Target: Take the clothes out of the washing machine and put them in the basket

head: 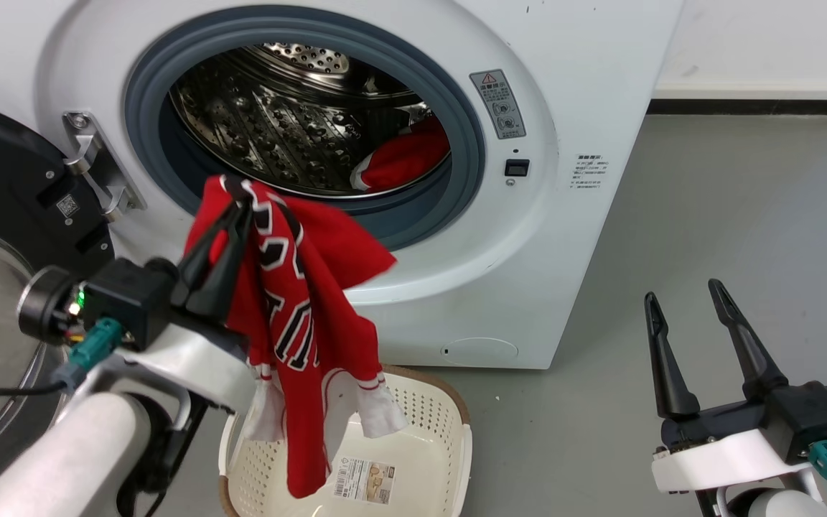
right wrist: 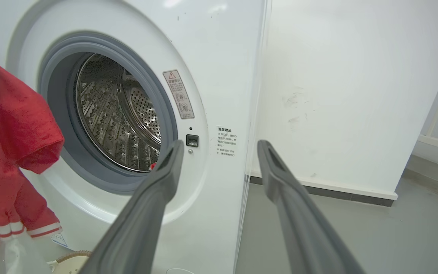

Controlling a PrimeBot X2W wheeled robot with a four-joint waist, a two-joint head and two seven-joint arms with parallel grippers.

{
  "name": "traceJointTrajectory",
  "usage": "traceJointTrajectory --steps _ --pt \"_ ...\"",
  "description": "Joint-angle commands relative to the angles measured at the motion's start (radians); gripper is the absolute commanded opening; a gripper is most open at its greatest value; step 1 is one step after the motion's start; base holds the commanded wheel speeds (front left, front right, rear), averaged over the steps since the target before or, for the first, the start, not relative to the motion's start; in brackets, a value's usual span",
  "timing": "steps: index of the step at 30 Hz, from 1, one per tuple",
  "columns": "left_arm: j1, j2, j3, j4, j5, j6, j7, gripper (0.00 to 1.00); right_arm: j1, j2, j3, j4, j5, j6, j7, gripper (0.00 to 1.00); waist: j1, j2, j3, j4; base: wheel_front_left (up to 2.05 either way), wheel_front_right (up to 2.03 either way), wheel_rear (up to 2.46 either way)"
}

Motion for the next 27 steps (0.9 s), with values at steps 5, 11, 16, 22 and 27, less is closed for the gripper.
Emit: traceJointTrajectory --steps 5,11,16,22,27 --pt "0.068 -0.002 -0.035 0.029 -0.015 -0.008 0.005 0.0 -0.009 0.001 0.002 -0.003 0.0 -0.001 -0.002 1.0 0.0002 0.0 0.029 -0.017 0.0 0.0 0.0" --pt "0.112 -0.048 -0.076 0.2 -0.05 -0.052 -0.022 0.0 -0.033 0.001 0.01 -0.01 -0.025 -0.001 -0.002 1.0 0.0002 0.0 0.094 -0.053 0.0 0.0 0.0" --pt "0.091 -0.102 -0.102 0.441 -0.072 -0.114 -0.054 0.0 -0.062 0.001 0.017 -0.02 -0.043 -0.001 -0.002 1.0 0.0002 0.0 0.175 -0.1 0.0 0.0 0.0" --pt "-0.023 -0.209 -0.128 0.794 -0.072 -0.201 -0.095 0.0 -0.109 0.001 0.025 -0.048 -0.062 -0.001 -0.002 1.0 0.0002 0.0 0.307 -0.178 0.0 0.0 0.0" --pt "-0.099 -0.255 -0.133 0.982 -0.068 -0.253 -0.116 0.0 -0.131 0.001 0.021 -0.068 -0.034 -0.001 -0.002 1.0 0.0002 0.0 0.378 -0.232 0.0 0.0 0.0"
